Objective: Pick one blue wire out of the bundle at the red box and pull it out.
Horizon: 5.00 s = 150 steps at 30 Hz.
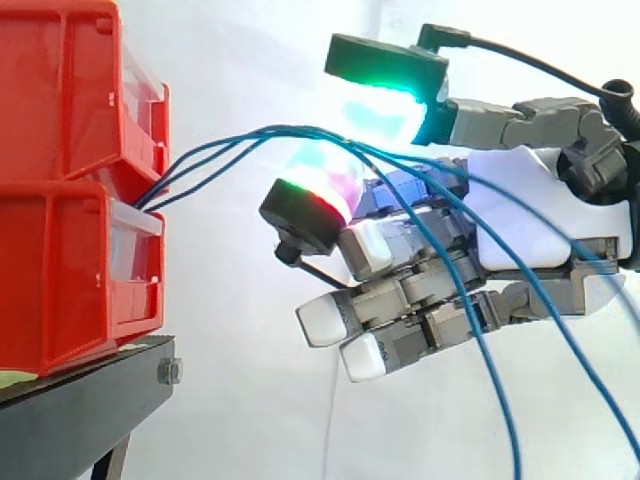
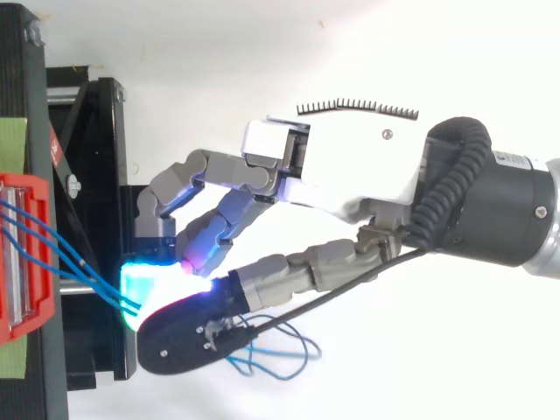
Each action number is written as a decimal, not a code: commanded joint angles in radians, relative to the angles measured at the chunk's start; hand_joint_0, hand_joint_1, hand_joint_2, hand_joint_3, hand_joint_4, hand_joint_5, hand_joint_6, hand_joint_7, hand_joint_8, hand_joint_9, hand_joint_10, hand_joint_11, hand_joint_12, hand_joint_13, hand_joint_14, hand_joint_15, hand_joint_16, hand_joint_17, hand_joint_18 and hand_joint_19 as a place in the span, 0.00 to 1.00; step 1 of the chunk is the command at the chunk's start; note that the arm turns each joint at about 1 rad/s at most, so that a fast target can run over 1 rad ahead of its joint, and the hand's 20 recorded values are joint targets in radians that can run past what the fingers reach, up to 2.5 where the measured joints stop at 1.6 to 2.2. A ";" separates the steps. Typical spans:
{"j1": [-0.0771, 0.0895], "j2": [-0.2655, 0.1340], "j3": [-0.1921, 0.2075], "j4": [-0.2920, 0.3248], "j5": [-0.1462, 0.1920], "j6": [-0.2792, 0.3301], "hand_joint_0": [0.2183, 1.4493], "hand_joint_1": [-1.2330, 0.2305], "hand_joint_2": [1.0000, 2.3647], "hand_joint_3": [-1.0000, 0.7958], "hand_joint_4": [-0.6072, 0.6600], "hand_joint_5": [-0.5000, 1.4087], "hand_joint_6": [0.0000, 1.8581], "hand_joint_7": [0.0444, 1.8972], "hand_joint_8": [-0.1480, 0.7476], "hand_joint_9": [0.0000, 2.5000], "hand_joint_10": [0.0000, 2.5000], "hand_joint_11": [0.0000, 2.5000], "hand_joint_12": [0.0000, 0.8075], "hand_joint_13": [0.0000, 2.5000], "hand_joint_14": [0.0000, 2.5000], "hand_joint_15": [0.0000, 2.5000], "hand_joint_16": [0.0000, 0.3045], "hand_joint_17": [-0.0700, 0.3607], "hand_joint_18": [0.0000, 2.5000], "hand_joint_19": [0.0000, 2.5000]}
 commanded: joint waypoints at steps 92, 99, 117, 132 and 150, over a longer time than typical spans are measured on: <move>0.000 0.000 0.000 0.001 -0.002 -0.002 0.36 0.30 0.02 0.47 0.49 0.19 0.50 0.65 0.51 0.38 0.01 0.25 0.52 0.34 0.01 0.20 0.18 0.45 0.29 0.19; 0.000 0.000 0.000 0.006 -0.002 -0.002 0.42 0.29 0.02 0.45 0.54 0.16 0.52 0.69 0.52 0.34 0.01 0.24 0.53 0.32 0.01 0.19 0.18 0.45 0.29 0.18; 0.000 0.000 0.000 0.007 -0.005 0.000 0.31 0.38 0.03 0.58 0.50 0.17 0.51 0.57 0.55 0.34 0.00 0.16 0.59 0.32 0.01 0.17 0.23 0.54 0.29 0.18; 0.000 0.000 0.000 0.007 -0.003 0.009 0.36 0.32 0.01 0.35 0.52 0.17 0.50 0.63 0.50 0.37 0.01 0.18 0.50 0.32 0.01 0.16 0.19 0.46 0.28 0.18; 0.000 0.000 0.002 0.007 -0.005 0.009 0.40 0.29 0.02 0.46 0.47 0.17 0.51 0.68 0.52 0.36 0.00 0.19 0.51 0.32 0.01 0.17 0.18 0.45 0.29 0.18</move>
